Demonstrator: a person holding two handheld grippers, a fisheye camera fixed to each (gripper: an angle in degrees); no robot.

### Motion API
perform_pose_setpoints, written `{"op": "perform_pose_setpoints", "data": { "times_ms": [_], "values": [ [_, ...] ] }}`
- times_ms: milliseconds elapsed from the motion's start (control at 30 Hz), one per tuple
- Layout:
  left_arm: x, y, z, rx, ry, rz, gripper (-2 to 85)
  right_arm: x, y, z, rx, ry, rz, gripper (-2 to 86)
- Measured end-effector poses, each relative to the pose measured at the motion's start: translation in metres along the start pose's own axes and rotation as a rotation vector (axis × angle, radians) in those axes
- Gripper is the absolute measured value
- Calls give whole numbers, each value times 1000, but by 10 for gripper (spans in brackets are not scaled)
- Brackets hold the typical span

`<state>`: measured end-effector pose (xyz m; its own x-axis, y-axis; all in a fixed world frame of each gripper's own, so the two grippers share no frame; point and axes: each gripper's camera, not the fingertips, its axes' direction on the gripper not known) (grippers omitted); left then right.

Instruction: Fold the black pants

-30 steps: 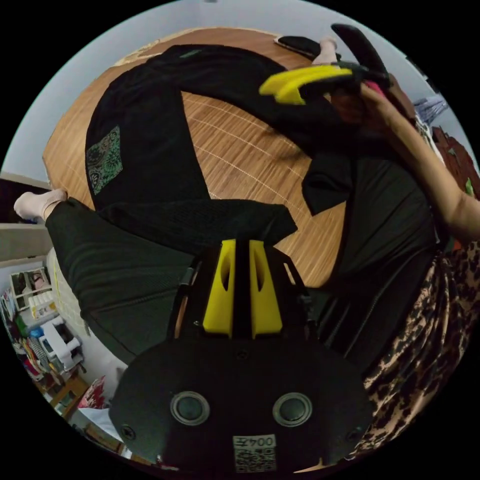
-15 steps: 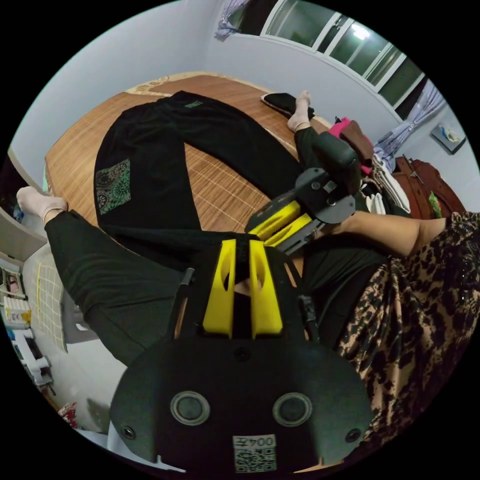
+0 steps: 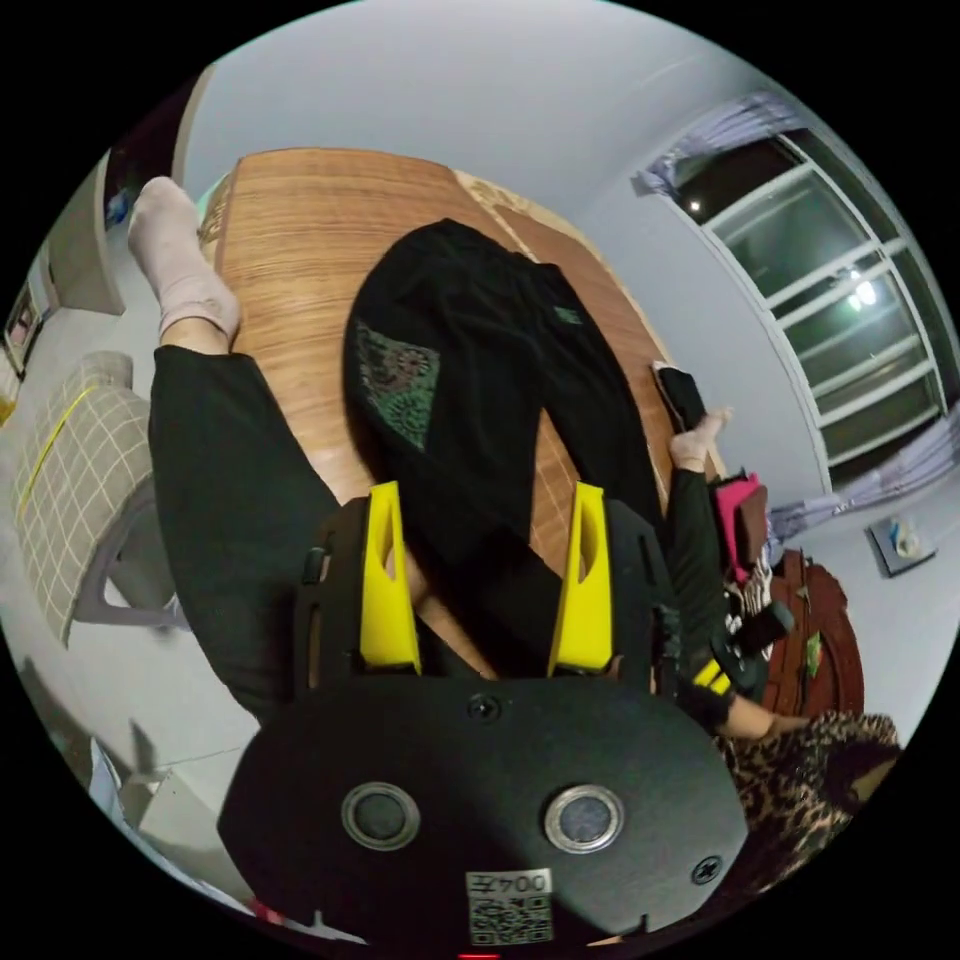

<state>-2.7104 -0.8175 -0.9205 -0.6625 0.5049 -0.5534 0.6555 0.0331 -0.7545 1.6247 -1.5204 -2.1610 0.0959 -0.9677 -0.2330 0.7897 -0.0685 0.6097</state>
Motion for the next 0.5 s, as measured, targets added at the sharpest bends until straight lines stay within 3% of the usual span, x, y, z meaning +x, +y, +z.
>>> {"op": "perform_pose_setpoints", "data": {
  "times_ms": [267,367,500],
  "values": [
    [-53,-97,72,-155,-148,-66,201,-17,25,-25,9,-39,-7,28],
    [-62,-118,92,-168,-189,-63,167,-22,36,-38,35,-64,4,27],
    [-64,-135,105,-63,-104,-50,63,-27,52,-60,80,-86,31,28]
  ]
}}
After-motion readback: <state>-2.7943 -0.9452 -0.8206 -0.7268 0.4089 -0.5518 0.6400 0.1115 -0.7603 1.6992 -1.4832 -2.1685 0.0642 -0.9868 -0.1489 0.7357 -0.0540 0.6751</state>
